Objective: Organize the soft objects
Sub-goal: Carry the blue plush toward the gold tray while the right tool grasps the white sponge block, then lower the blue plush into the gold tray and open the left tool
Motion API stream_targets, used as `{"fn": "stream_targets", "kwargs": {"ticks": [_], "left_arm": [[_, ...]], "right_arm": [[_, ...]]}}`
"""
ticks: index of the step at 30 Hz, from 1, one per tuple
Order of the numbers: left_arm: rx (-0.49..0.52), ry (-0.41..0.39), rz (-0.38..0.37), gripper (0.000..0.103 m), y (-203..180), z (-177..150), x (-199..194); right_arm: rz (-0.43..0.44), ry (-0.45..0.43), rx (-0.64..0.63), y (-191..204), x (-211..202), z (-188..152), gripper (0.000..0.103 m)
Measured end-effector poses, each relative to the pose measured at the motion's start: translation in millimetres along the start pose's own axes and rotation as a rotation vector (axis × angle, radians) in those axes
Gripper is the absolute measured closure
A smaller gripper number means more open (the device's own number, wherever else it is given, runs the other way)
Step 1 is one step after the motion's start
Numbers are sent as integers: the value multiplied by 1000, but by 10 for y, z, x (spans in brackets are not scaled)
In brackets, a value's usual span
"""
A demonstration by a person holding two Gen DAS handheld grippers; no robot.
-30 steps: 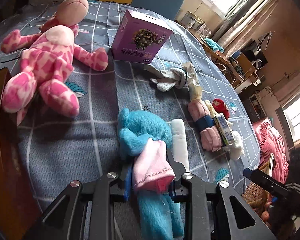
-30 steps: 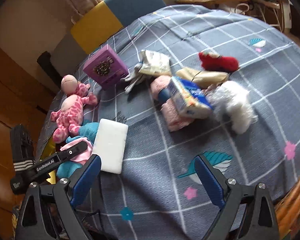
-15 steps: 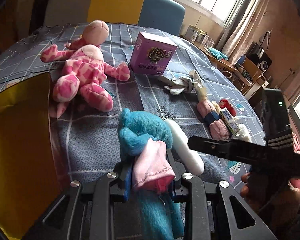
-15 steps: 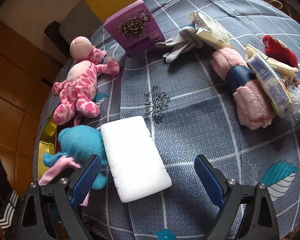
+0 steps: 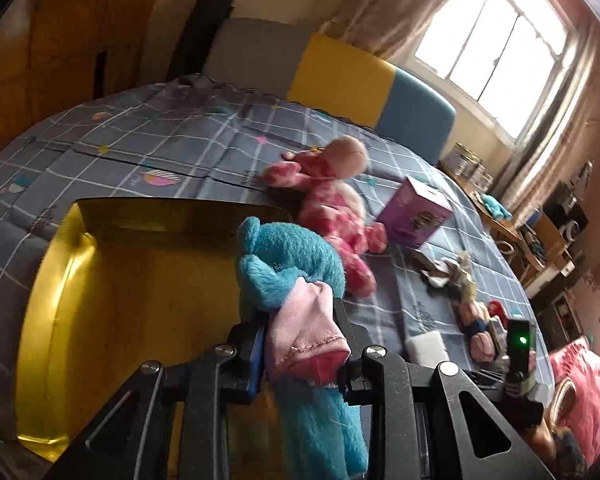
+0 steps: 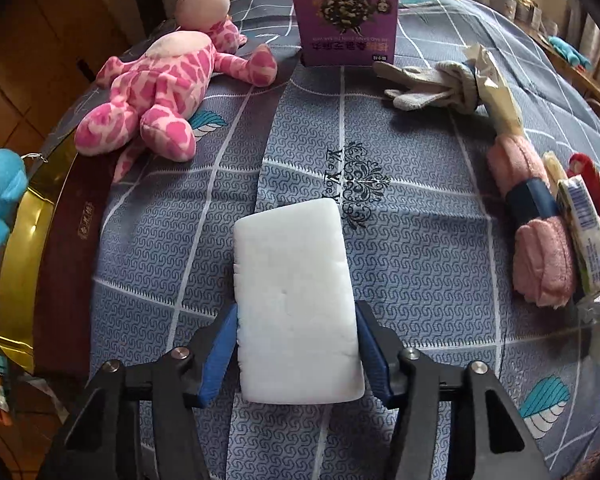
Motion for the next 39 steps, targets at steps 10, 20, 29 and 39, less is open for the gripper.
{"fn": "stream_targets", "kwargs": {"ticks": [10, 20, 29, 39], "left_arm": [[-110, 72, 158, 73, 978, 369, 655], [-151, 134, 131, 37, 1008, 430, 1148], [-104, 4, 236, 29, 1059, 343, 541], [-54, -15, 274, 22, 902, -67, 81]], "right_arm": [[-54, -13, -71, 67, 1, -13, 47], [-55, -34, -64, 71, 18, 6, 47], [-40, -76, -38, 73, -116, 14, 47], [-11, -141, 6, 92, -322, 51, 47]]}}
Point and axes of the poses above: each gripper's, at about its wrist camera, not at the fingertips, and x roughly the way its jaws point, y to its left, z to its top, the point moved 3 cm from there along x, roughly the way its jaws point, and after that the axes turned 4 degrees about -y, right-handed, at the moved point
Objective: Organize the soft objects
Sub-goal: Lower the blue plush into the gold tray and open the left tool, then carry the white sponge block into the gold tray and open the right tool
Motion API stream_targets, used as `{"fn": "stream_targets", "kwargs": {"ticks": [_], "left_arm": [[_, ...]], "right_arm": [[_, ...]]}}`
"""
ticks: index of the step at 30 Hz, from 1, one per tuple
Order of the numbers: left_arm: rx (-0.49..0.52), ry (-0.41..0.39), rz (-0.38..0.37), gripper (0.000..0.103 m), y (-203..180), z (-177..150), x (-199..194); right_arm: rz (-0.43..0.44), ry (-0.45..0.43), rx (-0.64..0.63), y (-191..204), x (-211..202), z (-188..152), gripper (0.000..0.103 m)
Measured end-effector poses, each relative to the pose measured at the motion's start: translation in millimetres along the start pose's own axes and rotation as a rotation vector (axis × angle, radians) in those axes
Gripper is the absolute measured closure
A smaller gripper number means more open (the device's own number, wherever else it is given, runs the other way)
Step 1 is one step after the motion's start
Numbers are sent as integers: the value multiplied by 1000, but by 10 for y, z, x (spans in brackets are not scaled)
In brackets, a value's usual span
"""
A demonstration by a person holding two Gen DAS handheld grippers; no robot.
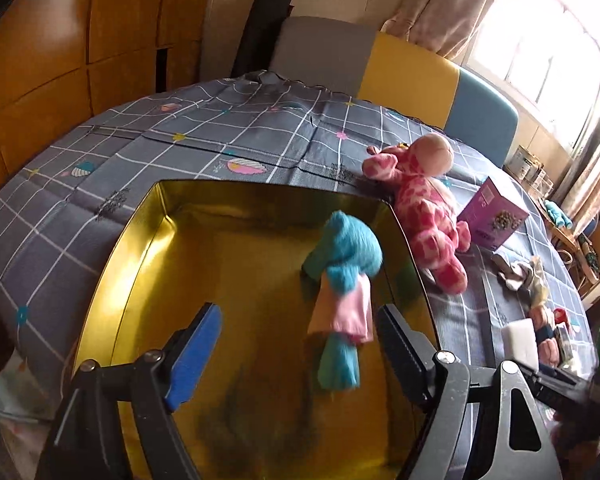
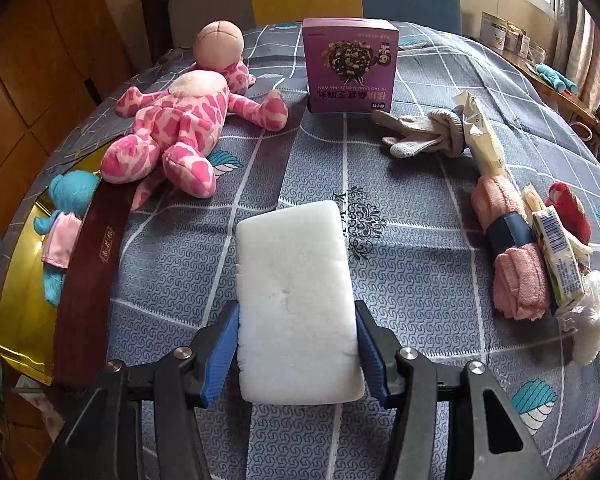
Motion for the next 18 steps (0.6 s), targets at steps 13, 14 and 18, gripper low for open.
{"fn": "stream_targets", "kwargs": {"ticks": [13, 14, 18], "left_arm": [[6, -54, 36, 9, -12, -87, -299], [0, -63, 41, 8, 8, -81, -332], [-16, -81, 56, 5, 96, -67, -418]], "right_arm": [[305, 11, -147, 1171, -289, 95, 47], [315, 18, -169, 1298, -269, 97, 47], [347, 60, -229, 1696, -134, 63, 47]]}}
Point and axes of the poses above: each gripper's, at about its wrist camera, not at the fingertips, and x roughly the way its jaws point, y to its left, z to its top, the point moved 3 cm from there along x, roughly the way its jaws point, and after that the axes turned 4 degrees about -y, right-handed, at the moved point
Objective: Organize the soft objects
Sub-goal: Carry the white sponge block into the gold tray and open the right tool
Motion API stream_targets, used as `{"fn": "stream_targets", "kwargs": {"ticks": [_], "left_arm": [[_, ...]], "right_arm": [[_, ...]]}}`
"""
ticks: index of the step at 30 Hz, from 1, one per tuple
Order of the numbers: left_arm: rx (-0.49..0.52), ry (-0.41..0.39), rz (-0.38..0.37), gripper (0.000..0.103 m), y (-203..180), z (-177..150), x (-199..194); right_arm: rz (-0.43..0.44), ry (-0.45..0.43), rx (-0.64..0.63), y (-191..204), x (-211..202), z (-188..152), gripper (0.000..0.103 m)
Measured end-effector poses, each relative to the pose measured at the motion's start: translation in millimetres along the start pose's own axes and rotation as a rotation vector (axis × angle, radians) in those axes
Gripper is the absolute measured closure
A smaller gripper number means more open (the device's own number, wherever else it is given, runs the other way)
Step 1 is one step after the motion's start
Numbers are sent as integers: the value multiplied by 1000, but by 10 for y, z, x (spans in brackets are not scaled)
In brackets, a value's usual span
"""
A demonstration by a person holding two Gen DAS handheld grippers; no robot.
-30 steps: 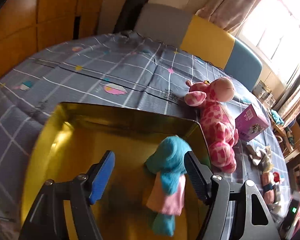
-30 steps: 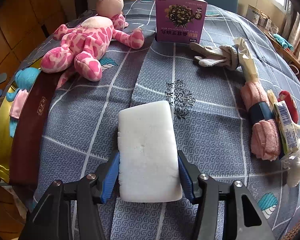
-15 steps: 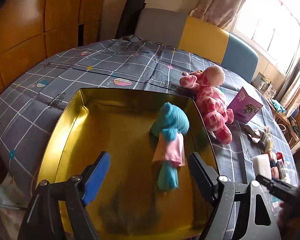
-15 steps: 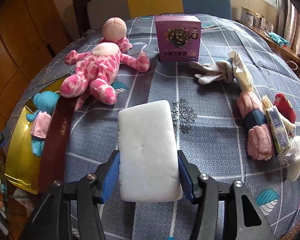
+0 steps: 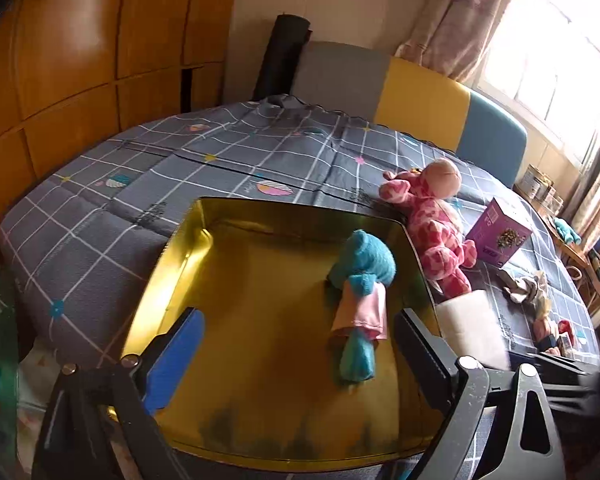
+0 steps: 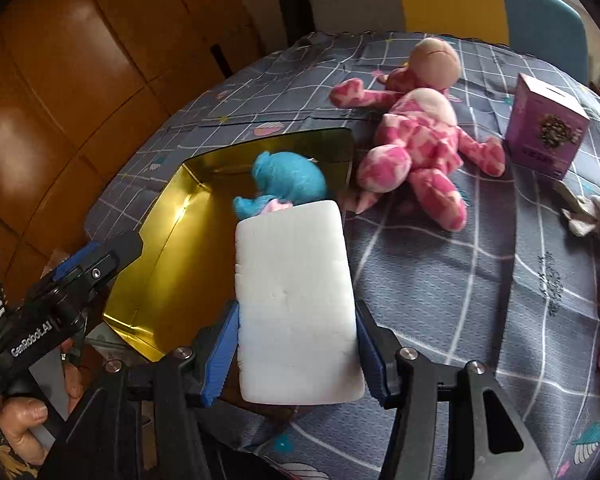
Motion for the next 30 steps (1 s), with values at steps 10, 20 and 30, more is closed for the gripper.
{"fn": "stream_targets", "kwargs": {"ticks": [10, 20, 30], "left_arm": [[-16, 2, 59, 4, 171, -23, -31], [-68, 17, 72, 4, 326, -37, 7], [-79, -11, 81, 4, 390, 15, -40]], "right_arm": [[-25, 109, -80, 299, 566, -30, 46], [-2, 77, -65, 294, 538, -68, 40], [-5, -11, 2, 171, 164, -57, 31]]}}
Point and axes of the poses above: each gripper's, at about its wrist camera, not at the fingertips, and x roughly the way its jaws point, y to its left, z to its top, the point moved 3 cm from there along x, roughly the way its jaws point, and after that the axes turned 4 degrees about -y, right-handed, at the moved point
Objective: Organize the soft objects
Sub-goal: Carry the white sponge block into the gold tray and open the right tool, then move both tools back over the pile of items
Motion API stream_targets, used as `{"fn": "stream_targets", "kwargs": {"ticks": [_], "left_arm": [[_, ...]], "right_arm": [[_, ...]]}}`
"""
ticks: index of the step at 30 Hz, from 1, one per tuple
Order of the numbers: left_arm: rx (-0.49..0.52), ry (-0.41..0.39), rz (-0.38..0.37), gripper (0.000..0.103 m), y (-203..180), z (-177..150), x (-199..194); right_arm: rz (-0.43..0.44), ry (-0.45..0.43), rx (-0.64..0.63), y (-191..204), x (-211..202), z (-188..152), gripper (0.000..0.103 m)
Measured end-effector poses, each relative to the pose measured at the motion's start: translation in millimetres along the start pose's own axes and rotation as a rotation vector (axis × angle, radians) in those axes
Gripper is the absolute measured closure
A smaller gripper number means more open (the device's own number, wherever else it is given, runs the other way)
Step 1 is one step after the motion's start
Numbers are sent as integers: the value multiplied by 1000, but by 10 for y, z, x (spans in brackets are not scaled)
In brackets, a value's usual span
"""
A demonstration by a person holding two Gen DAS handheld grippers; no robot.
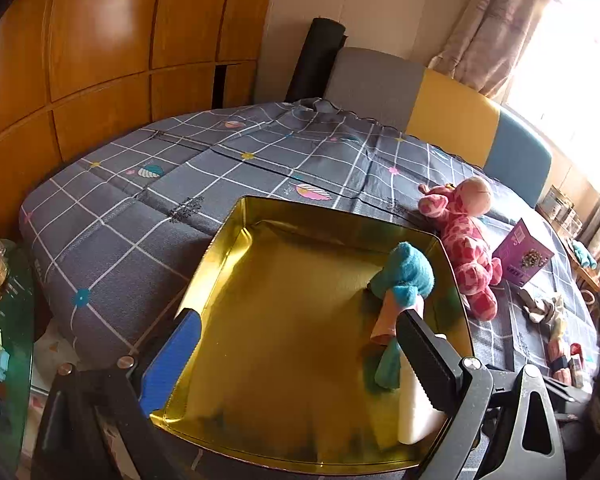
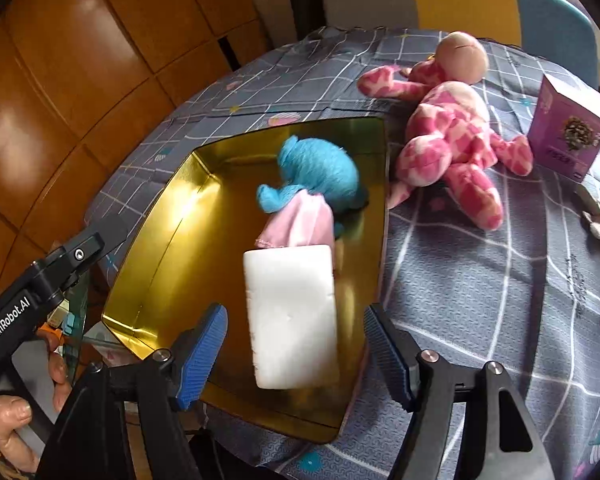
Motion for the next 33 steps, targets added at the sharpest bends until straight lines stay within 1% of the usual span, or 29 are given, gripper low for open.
{"fn": "stream_targets", "kwargs": {"ticks": [5, 9, 13, 20, 33], "left_arm": [[30, 7, -21, 4, -107, -32, -21], [75, -1, -47, 4, -261, -62, -74], [129, -12, -83, 4, -433, -88, -135], [195, 5, -142, 4, -726, -143, -173], [335, 45, -222, 3, -1391, -261, -137]], "right_arm": [[-50, -35, 14, -104, -147, -16, 31], [-115, -74, 13, -226, -293, -33, 31], [-145, -93, 38, -400, -426, -62, 31], [-214, -122, 116, -824, -677, -140, 31], [-363, -177, 260, -1695, -1211, -346, 31]]}}
Point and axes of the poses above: each gripper's, at about its wrist camera, not at the fingertips, and x roughly the way its jaws point, y to its left, z to its top, the point moved 3 cm from there along x, roughly the way its jaws point, and after that the axes turned 4 degrees about -y, right-handed, at the moved point
